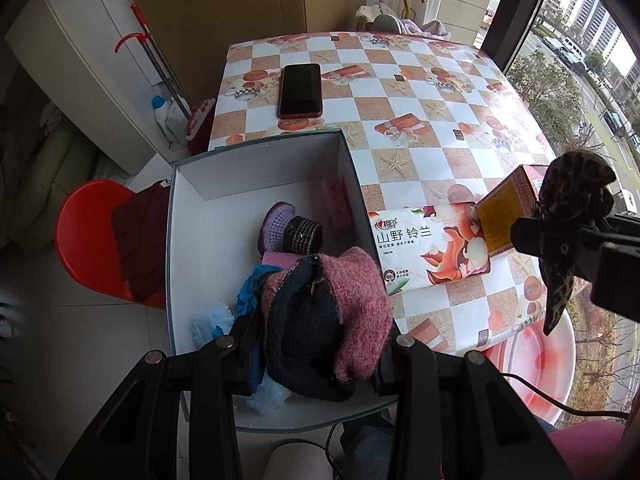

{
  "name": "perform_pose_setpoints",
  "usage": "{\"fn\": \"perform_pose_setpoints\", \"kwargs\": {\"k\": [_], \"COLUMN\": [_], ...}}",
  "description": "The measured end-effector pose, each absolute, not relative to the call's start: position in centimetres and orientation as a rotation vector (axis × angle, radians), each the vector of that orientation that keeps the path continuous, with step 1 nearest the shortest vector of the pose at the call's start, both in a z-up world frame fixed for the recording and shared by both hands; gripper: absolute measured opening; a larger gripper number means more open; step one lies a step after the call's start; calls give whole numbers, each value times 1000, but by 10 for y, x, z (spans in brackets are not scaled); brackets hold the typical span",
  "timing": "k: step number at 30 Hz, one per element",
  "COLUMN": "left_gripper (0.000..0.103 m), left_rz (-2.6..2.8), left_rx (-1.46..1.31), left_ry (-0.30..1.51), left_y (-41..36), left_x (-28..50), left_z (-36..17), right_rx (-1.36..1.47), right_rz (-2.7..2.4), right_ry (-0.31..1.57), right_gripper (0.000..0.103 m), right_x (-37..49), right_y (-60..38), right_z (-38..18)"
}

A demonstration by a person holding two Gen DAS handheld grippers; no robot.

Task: Organize soft objects
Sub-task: 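Carry the leopard-print scarf with the right tool over the box while the left tool carries the knit hat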

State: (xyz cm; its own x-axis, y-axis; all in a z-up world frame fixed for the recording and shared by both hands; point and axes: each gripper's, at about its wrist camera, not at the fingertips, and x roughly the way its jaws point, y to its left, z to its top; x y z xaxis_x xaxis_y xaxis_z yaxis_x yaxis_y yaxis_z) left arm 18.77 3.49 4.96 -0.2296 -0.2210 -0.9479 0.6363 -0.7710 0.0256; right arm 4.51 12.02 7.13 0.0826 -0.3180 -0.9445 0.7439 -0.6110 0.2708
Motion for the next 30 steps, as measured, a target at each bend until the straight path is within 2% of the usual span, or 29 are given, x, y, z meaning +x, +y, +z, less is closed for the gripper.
{"fn": "perform_pose_setpoints", "kwargs": {"k": [30], "left_gripper": [43], "left_rz": [-1972], "left_rx": [1419], "left_ry": [615], "left_y": [18], "left_x": [216], "left_z": [44], "right_rx": [1499], "right_rz": [-1569], "right_ry": [570], "right_gripper": [41], "right_x": [70], "right_y": [90], "right_z": [68]}}
